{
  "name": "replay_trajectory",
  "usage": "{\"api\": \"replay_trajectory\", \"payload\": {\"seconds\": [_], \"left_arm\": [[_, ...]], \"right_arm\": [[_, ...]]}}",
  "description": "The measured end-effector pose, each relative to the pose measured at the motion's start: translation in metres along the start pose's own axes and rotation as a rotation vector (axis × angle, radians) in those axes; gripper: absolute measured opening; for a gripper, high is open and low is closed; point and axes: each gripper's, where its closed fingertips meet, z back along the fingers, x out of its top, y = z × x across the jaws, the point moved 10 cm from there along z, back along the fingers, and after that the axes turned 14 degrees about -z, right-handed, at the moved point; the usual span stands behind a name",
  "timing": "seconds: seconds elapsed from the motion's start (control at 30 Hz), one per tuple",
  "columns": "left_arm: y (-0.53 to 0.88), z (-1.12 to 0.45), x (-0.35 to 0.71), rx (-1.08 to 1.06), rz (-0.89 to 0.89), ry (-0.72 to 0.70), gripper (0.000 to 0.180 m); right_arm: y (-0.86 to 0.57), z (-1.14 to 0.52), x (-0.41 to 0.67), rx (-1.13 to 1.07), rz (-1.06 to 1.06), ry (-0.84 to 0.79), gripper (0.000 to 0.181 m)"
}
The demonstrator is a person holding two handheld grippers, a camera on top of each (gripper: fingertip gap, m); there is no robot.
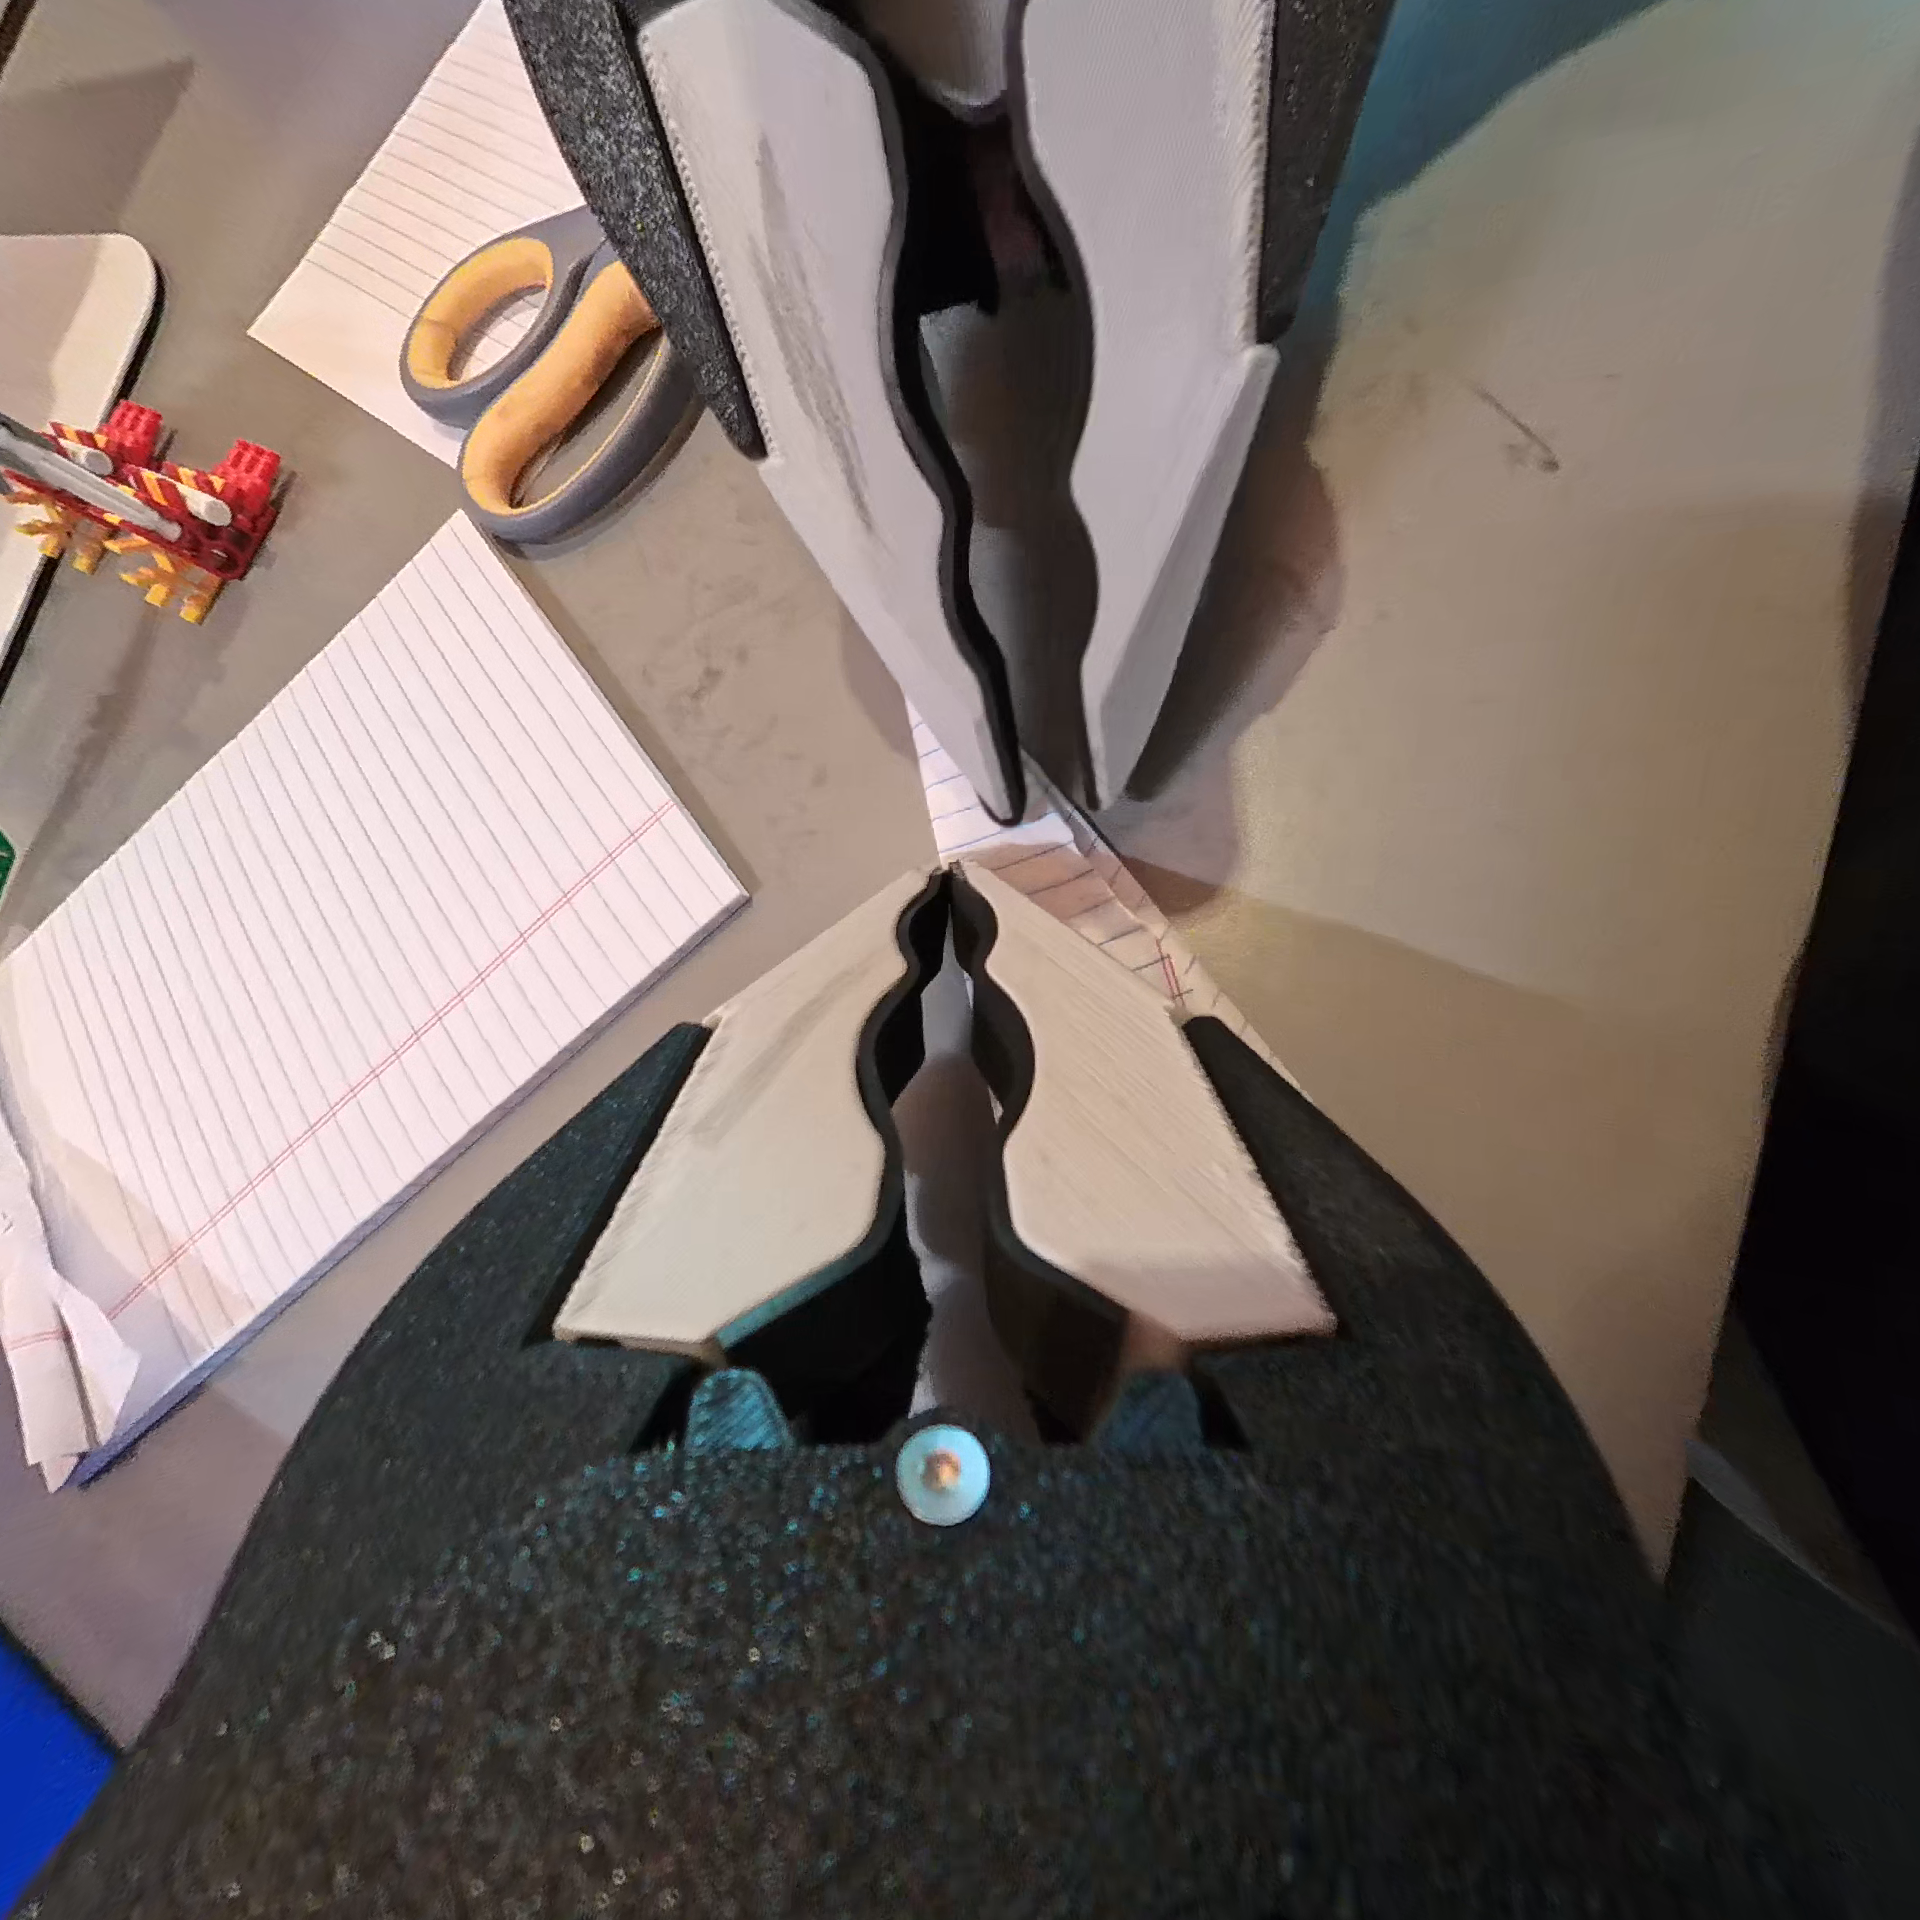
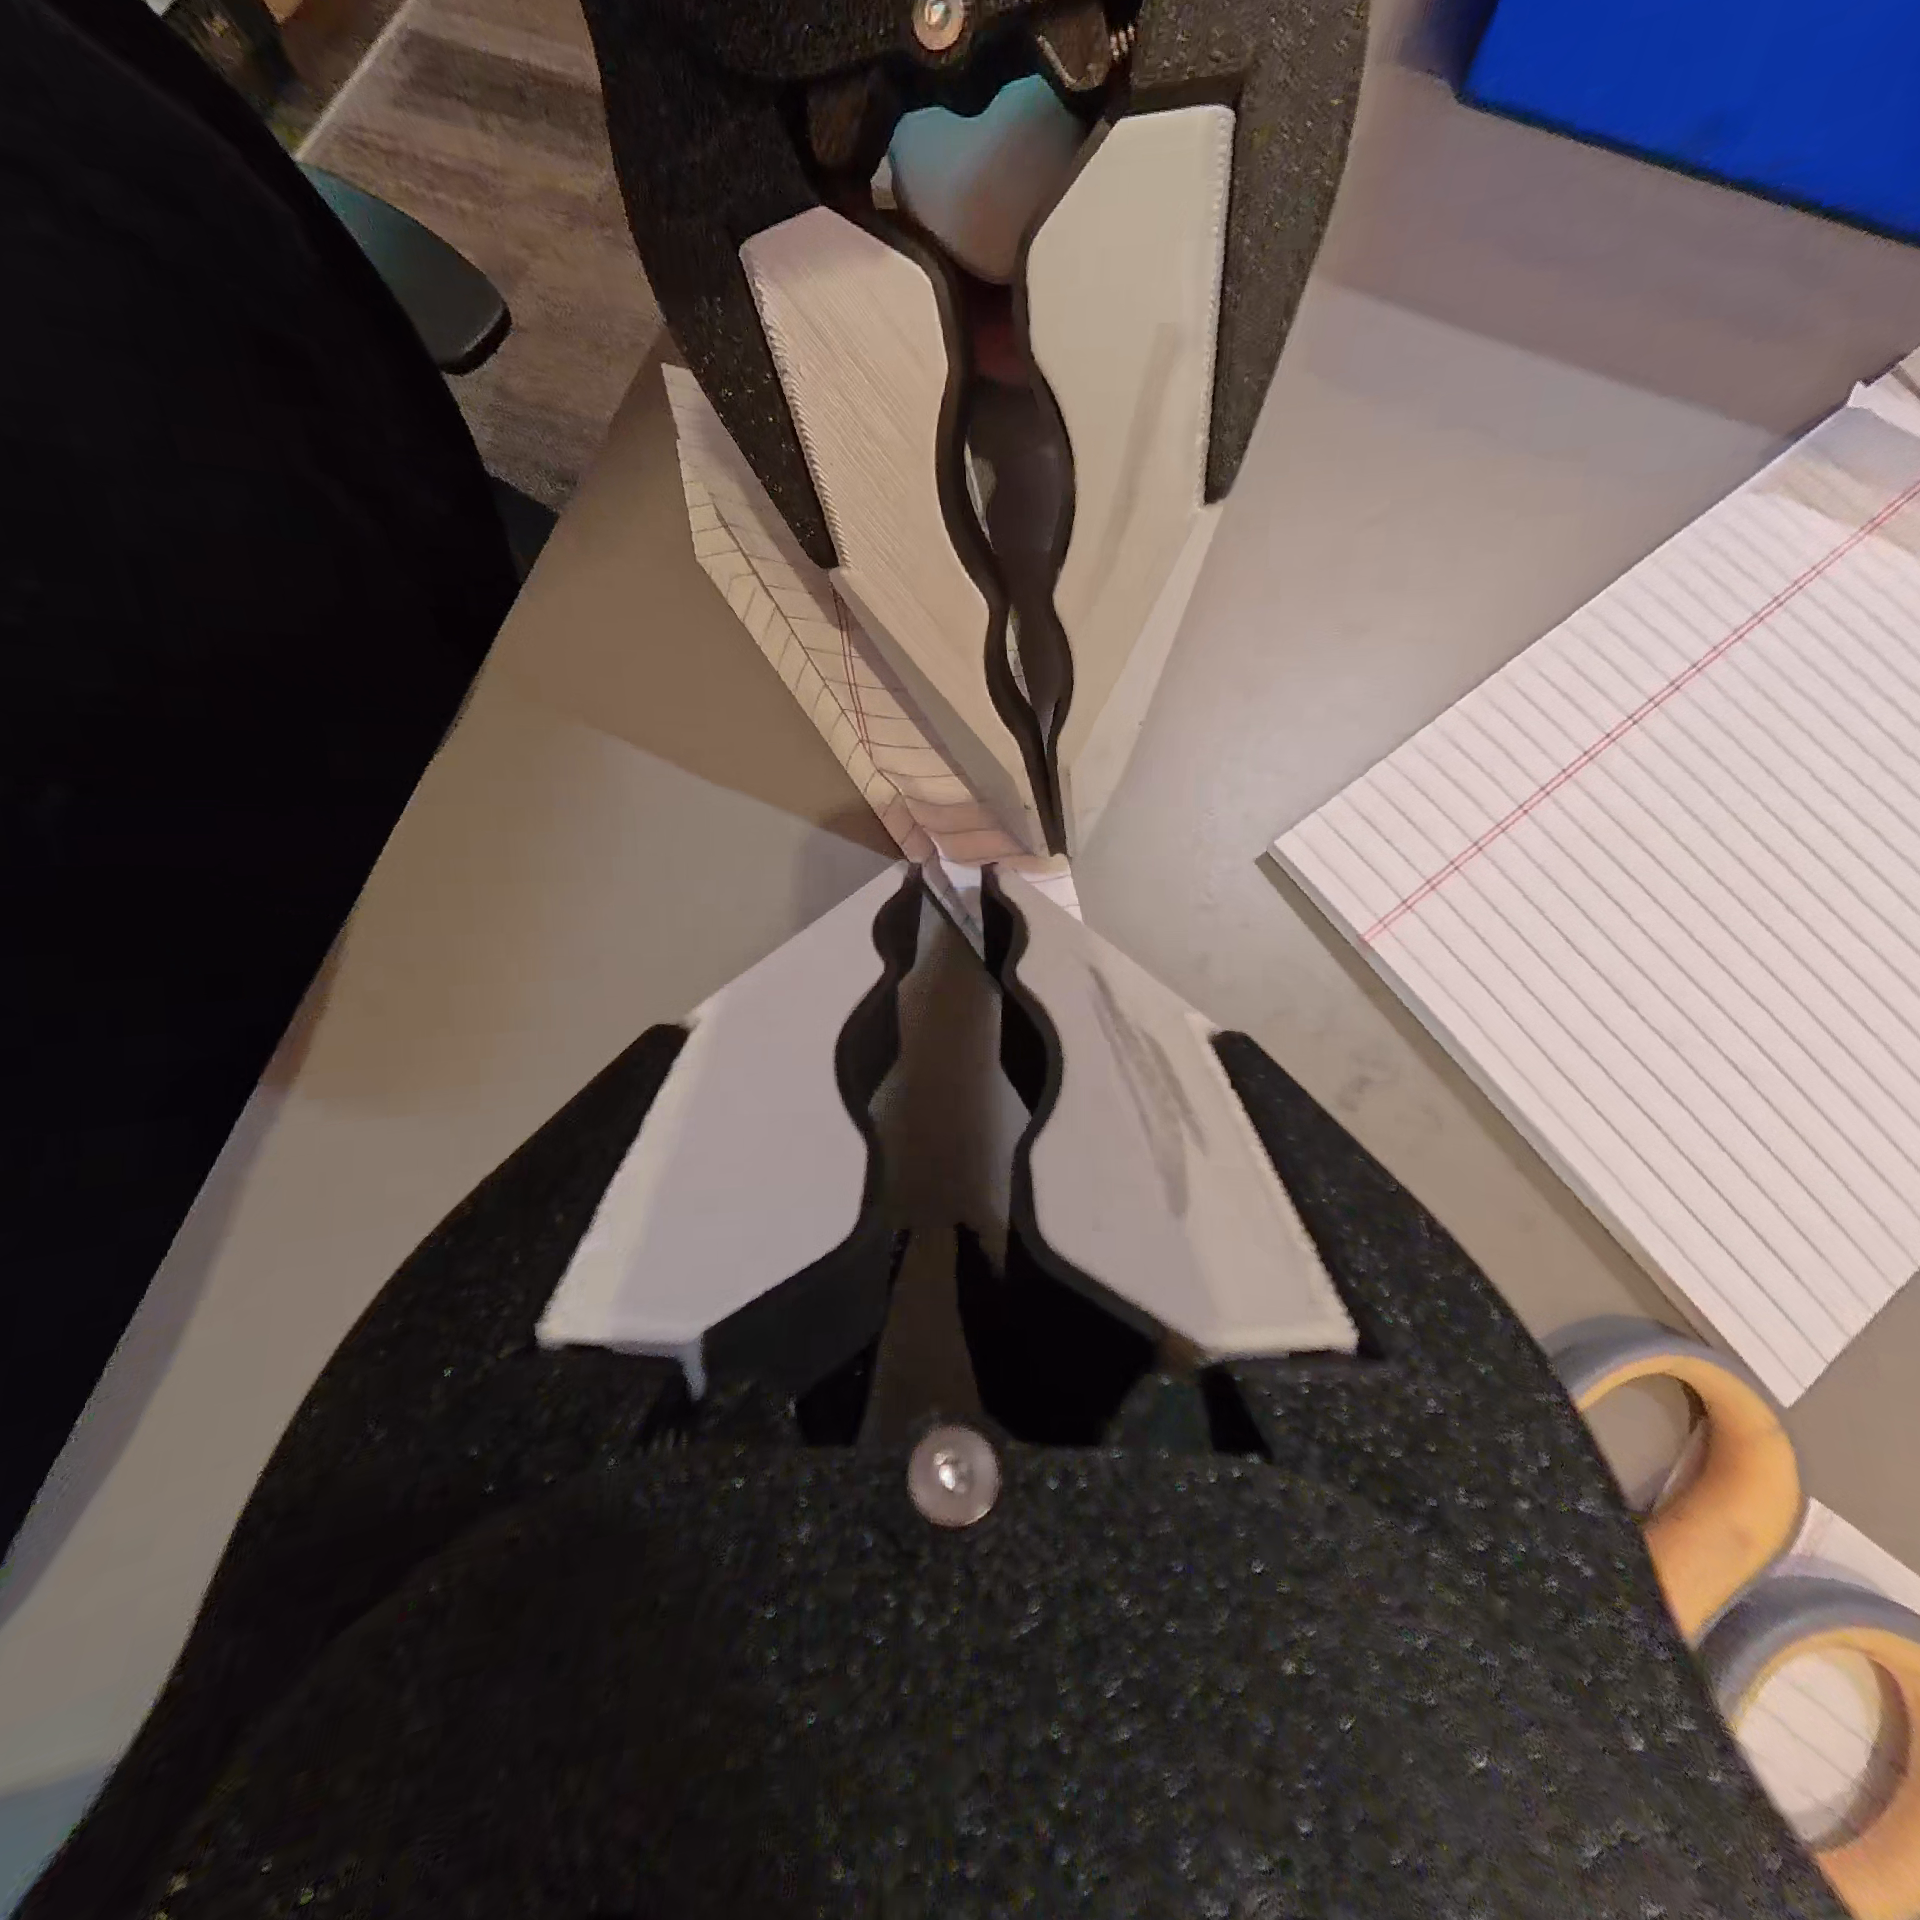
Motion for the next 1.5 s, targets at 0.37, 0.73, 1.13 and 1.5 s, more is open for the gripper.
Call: {"api": "replay_trajectory", "payload": {"seconds": [0.37,0.73,1.13,1.5], "left_arm": [[0.005,-0.001,-0.002,-0.047,0.025,-0.022,0.000],[0.011,-0.002,-0.003,-0.103,0.056,-0.030,0.000],[0.020,0.000,-0.009,-0.165,0.175,-0.044,0.002],[0.027,0.064,-0.019,-0.263,0.641,-0.165,0.021]], "right_arm": [[0.002,-0.008,0.002,-0.024,0.036,0.008,0.000],[-0.010,-0.004,0.004,0.025,-0.087,-0.039,0.000],[-0.021,-0.009,0.004,0.085,-0.195,0.014,0.000],[-0.030,-0.011,0.005,0.143,-0.292,0.030,0.000]]}}
